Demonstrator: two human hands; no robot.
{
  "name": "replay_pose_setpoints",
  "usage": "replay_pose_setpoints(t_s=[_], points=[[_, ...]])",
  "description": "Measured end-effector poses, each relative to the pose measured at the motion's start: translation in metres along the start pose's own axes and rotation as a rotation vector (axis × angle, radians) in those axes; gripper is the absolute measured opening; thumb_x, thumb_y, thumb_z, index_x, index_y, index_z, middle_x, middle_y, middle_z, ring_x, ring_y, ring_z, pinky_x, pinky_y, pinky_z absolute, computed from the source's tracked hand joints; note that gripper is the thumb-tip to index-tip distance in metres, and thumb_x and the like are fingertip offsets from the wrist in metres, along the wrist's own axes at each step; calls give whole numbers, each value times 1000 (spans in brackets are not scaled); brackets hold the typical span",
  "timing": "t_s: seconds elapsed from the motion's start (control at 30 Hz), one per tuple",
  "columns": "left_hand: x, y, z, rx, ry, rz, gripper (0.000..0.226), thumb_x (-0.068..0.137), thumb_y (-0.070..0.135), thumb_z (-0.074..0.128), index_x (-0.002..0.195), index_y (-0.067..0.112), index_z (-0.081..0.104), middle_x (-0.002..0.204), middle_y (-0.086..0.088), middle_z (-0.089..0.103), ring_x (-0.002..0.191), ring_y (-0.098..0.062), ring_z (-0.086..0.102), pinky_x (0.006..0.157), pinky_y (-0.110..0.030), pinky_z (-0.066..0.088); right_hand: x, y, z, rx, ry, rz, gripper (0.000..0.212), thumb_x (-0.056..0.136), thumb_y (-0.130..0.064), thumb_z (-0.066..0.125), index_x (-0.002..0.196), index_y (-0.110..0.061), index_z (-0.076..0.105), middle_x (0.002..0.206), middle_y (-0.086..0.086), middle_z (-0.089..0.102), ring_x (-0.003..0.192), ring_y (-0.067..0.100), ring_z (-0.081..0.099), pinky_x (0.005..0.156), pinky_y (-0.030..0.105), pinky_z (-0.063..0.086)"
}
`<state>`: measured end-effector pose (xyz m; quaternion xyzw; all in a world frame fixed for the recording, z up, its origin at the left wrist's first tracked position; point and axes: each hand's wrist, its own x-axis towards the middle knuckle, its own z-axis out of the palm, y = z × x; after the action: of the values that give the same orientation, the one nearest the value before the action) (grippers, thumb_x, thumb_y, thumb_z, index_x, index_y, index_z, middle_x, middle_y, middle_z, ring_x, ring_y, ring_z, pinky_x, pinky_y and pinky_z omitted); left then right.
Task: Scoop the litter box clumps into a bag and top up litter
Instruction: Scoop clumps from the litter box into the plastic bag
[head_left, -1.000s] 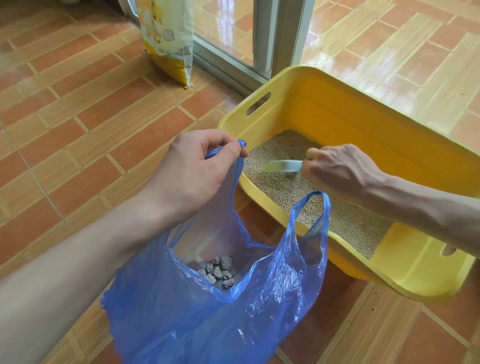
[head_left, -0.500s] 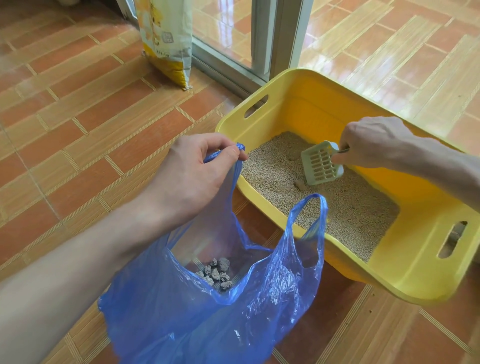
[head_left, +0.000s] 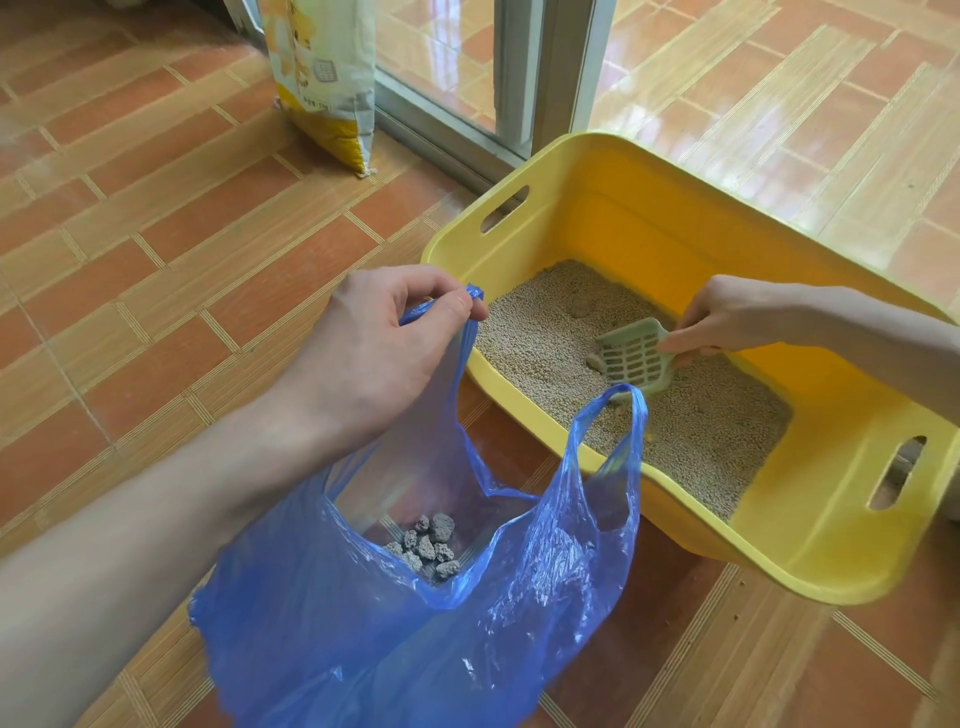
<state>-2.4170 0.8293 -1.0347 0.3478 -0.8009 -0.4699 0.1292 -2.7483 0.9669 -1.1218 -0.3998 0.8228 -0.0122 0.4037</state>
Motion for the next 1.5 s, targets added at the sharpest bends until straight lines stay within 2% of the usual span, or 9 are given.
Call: replay_pose_setpoints(t_s=[0.3, 0.43, 0.5, 0.6, 0.83, 1.1, 1.27, 1.4, 1.5], points=[[-1, -5, -3, -24, 8, -6, 25, 105, 25, 55, 94, 19, 77, 48, 19, 50, 46, 0, 44, 49, -14, 29, 12, 2, 18, 76, 11, -108, 32, 92, -48, 66, 80, -22, 80, 50, -12, 62, 42, 0, 43, 39, 16, 30], [-1, -6, -4, -35, 6, -1, 25, 104, 26, 56, 93, 20, 77, 49, 16, 47, 46, -4, 39, 50, -17, 30, 13, 2, 23, -400, 177, -160, 50, 95, -63, 51, 78, -22, 74, 50, -9, 57, 40, 6, 42, 38, 22, 28], [-1, -6, -4, -30, 8, 2, 25, 104, 26, 56, 93, 20, 77, 50, 15, 46, 47, -6, 36, 50, -20, 30, 13, 3, 26, -503, 291, -162, 51, 95, -65, 49, 80, -22, 71, 56, -5, 61, 43, 10, 45, 38, 22, 28], [-2, -5, -5, -29, 11, 4, 24, 105, 24, 56, 94, 18, 77, 49, 20, 51, 47, 0, 45, 49, -10, 30, 14, 11, 36, -416, 378, -164, 47, 91, -68, 51, 79, -27, 69, 58, -4, 63, 43, 10, 46, 39, 22, 29], [-1, -7, -6, -57, 6, 10, 25, 104, 28, 57, 91, 21, 77, 60, 3, 40, 52, -14, 30, 51, -27, 26, 3, 32, 55, -83, 290, -156, 52, 84, -69, 46, 72, -23, 66, 55, -3, 52, 44, 10, 38, 41, 23, 25], [1, -7, -3, -54, 15, 20, 25, 104, 27, 57, 91, 20, 77, 52, 13, 43, 50, -9, 32, 49, -19, 29, 3, 28, 53, -41, 366, -217, 57, 83, -72, 45, 68, -21, 64, 53, -2, 50, 43, 11, 37, 42, 25, 27], [2, -10, -3, -58, 10, 15, 25, 104, 29, 57, 91, 22, 77, 56, 11, 42, 53, -16, 30, 50, -26, 26, -2, 14, 60, -56, 440, -254, 40, 93, -57, 57, 64, -30, 58, 51, -8, 50, 44, 10, 40, 43, 23, 28], [1, -10, -4, -69, -10, 22, 25, 105, 30, 57, 92, 23, 77, 65, -8, 38, 56, -20, 29, 53, -30, 22, -2, 10, 61, -27, 451, -244, 39, 94, -54, 59, 63, -30, 57, 52, -9, 50, 44, 9, 41, 43, 23, 28], [2, -12, -5, -73, -12, 30, 24, 105, 32, 57, 93, 25, 77, 66, -9, 38, 55, -18, 29, 52, -28, 23, -3, 12, 61, 13, 421, -262, 42, 95, -53, 59, 59, -30, 54, 50, -10, 47, 44, 10, 39, 45, 26, 29]])
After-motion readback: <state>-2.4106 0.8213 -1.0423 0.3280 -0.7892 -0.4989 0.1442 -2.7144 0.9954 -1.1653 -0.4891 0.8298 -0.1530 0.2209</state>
